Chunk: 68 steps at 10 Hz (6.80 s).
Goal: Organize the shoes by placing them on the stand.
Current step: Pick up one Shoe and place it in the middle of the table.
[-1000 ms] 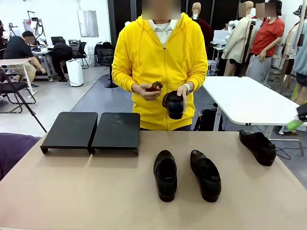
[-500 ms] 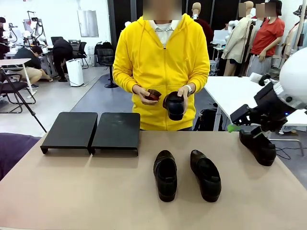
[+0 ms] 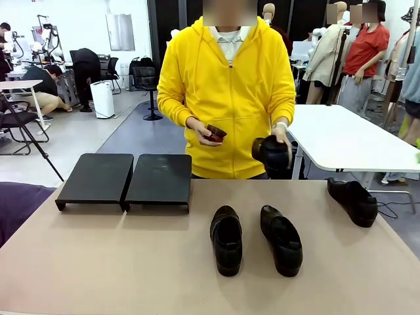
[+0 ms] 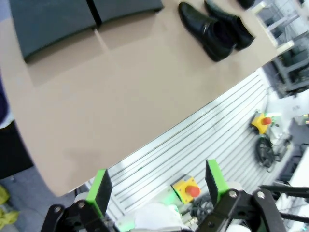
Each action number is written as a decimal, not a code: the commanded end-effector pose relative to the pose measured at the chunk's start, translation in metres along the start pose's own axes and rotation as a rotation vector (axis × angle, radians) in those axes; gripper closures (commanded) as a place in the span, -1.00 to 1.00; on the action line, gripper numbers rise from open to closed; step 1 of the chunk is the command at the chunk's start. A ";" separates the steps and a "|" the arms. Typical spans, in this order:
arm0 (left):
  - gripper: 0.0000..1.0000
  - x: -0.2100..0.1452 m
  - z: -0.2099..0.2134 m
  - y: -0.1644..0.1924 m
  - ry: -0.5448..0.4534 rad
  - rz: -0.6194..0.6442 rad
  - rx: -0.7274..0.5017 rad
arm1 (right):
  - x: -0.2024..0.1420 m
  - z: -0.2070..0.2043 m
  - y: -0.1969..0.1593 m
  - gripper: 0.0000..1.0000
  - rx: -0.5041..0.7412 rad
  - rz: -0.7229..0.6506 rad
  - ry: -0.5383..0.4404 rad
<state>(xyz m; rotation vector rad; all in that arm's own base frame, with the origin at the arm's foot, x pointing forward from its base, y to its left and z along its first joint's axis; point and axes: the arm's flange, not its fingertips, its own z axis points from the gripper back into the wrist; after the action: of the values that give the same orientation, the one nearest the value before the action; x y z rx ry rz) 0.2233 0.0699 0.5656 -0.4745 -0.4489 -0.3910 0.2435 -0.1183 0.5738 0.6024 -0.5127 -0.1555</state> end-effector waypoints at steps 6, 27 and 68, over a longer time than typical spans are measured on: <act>-1.00 -0.001 0.002 0.001 -0.002 -0.012 -0.012 | -0.073 0.101 -0.089 -1.00 -0.072 -0.270 -0.175; -1.00 -0.001 0.002 0.001 -0.002 -0.012 -0.012 | -0.039 -0.332 0.210 -1.00 -0.173 0.276 0.361; -1.00 -0.001 0.002 0.001 -0.002 -0.012 -0.012 | -0.141 -0.522 0.342 0.30 -0.408 0.055 0.499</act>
<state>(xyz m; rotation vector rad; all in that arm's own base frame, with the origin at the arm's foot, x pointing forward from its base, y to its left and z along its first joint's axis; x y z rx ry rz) 0.2234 0.0699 0.5655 -0.4732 -0.4473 -0.3909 0.3781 0.4510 0.3364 0.2344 0.0039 -0.0293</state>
